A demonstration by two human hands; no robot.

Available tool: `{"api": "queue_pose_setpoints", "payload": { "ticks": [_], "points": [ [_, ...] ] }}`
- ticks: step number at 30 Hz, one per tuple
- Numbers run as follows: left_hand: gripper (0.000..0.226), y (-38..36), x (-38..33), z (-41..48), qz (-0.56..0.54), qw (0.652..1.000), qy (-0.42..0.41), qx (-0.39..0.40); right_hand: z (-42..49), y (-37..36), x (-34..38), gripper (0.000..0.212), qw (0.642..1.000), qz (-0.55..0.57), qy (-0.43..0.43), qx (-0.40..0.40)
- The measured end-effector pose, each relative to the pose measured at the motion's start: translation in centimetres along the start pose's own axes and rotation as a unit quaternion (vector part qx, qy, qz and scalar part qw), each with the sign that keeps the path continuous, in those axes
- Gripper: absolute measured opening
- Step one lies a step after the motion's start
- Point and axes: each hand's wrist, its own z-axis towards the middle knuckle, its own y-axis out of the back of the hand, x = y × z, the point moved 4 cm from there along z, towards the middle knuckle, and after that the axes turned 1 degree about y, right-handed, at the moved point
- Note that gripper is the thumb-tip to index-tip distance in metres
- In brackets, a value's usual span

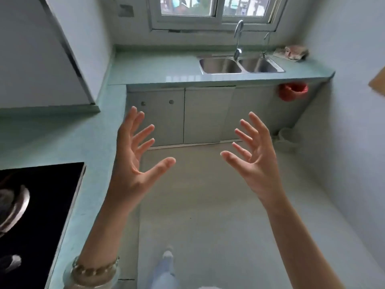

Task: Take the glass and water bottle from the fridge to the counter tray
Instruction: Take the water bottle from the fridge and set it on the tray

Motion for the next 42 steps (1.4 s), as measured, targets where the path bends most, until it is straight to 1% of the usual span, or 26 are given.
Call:
{"api": "queue_pose_setpoints", "payload": {
  "ticks": [5,9,12,18,23,27,35,42],
  "points": [
    [0.101,-5.3,2.6,6.4,-0.042,0.995,-0.011,0.089,2.3,4.3,-1.6,0.086,0.995,-0.037,-0.012,-0.092],
    [0.097,-9.5,4.3,12.1,-0.072,0.982,-0.037,0.169,4.4,7.4,-2.1,0.086,0.981,-0.062,-0.016,-0.185],
    [0.094,-12.3,5.2,15.7,-0.101,0.969,-0.052,0.221,5.7,8.9,-2.3,0.083,0.968,-0.084,-0.016,-0.236],
    [0.093,-18.9,7.0,20.7,-0.162,0.924,-0.068,0.340,6.1,12.1,-2.8,0.081,0.929,-0.122,-0.017,-0.350],
    [0.090,-25.3,6.9,21.5,-0.200,0.878,-0.076,0.428,4.4,15.5,-2.7,0.079,0.888,-0.149,-0.019,-0.435],
    [0.092,-31.0,6.4,21.4,-0.226,0.840,-0.084,0.486,2.4,18.8,-2.9,0.078,0.857,-0.168,-0.023,-0.488],
    [0.091,-43.6,3.9,19.6,-0.275,0.776,-0.097,0.559,-0.7,27.1,-2.7,0.079,0.799,-0.200,-0.019,-0.567],
    [0.092,-56.4,-1.2,17.0,-0.311,0.713,-0.125,0.616,-3.6,36.3,-1.3,0.078,0.738,-0.220,0.013,-0.638]
  ]
}}
